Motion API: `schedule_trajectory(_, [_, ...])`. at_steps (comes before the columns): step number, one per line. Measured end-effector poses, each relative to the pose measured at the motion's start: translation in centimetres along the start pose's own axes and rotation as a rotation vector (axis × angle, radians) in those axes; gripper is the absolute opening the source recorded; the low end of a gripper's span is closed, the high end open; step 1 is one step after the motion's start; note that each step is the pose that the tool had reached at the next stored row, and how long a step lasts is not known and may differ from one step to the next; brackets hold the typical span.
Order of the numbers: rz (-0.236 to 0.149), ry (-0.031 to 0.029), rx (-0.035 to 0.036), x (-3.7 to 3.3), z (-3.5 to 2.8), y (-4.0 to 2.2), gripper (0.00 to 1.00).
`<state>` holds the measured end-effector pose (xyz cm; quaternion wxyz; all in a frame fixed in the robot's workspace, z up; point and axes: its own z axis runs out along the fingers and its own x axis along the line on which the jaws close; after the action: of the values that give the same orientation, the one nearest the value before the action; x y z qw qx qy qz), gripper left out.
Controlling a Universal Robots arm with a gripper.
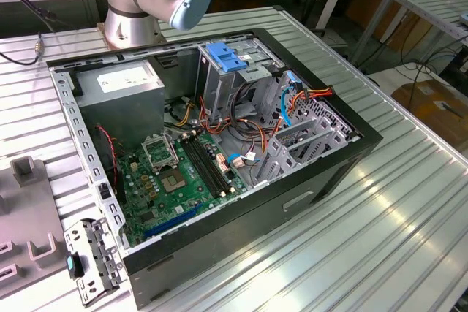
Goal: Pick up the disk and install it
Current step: 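Pick up the disk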
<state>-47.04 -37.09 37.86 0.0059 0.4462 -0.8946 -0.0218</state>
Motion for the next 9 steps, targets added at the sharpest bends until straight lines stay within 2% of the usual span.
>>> schedule_trajectory(4, [-0.095, 0.0042, -0.0009, 0.00, 0.00, 0.00, 0.11])
schedule_trajectory(5, [-0.108, 0.0049, -0.0010, 0.00, -0.01, 0.00, 0.11])
schedule_trajectory(9, [-0.115, 0.0051, -0.0010, 0.00, 0.00, 0.00, 0.11])
